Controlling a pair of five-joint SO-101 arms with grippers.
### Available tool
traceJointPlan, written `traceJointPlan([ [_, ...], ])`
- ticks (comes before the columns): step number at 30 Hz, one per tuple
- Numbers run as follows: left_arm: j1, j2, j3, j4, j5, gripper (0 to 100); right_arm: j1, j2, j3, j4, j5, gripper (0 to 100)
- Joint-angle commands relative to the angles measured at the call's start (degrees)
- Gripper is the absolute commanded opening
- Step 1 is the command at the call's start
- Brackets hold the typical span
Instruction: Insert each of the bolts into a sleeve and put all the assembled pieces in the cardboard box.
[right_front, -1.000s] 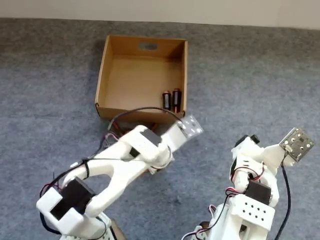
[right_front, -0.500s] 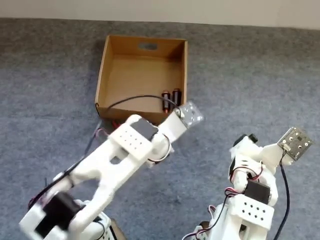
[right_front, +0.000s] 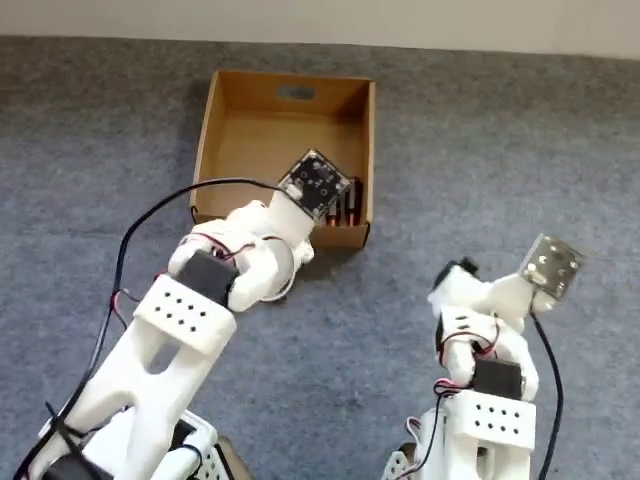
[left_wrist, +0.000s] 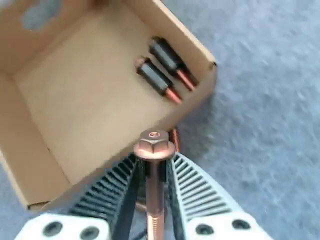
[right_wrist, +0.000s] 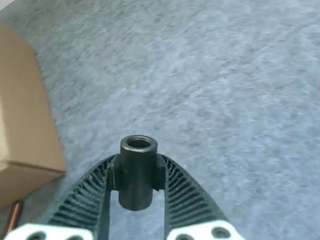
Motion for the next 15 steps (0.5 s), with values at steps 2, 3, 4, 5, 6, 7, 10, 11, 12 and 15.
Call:
traceJointPlan([
  [2, -1.80, -5.41, -0.22, -11.43, -0.26, 1, -7.43, -0.92, -7.60, -1.19, 0.97, 0.9],
  [3, -1.98, -6.81, -0.22, -14.24, -0.26, 1, -9.01, -0.92, -8.92, -1.19, 0.97, 0.9],
  [4, -2.07, -8.22, -0.04, -16.70, -0.26, 1, -10.33, -0.92, -10.42, -1.27, 0.97, 0.9],
  [5, -1.98, -9.63, -0.04, -18.90, -0.26, 1, -11.74, -0.92, -11.91, -1.80, 0.97, 0.9],
  [6, -1.98, -11.03, 0.04, -20.92, -0.26, 1, -12.97, -0.92, -13.23, -2.95, 0.97, 0.9],
  [7, -1.71, -12.26, 0.04, -22.86, -0.26, 1, -13.93, -0.92, -14.29, -4.62, 0.97, 0.9],
  [10, -1.54, -15.60, -0.04, -28.92, -0.26, 1, -16.04, -0.84, -16.75, -12.53, 0.97, 0.9],
  [11, -1.63, -16.66, -0.13, -30.77, -0.26, 1, -16.66, -0.84, -17.27, -15.69, 0.97, 0.9],
  [12, -1.89, -17.63, -0.13, -32.53, -0.26, 1, -17.27, -0.84, -17.54, -18.68, 0.97, 0.9],
  [15, -1.98, -20.09, -0.04, -38.15, -0.26, 1, -19.74, -0.66, -17.89, -26.95, 0.97, 0.9],
])
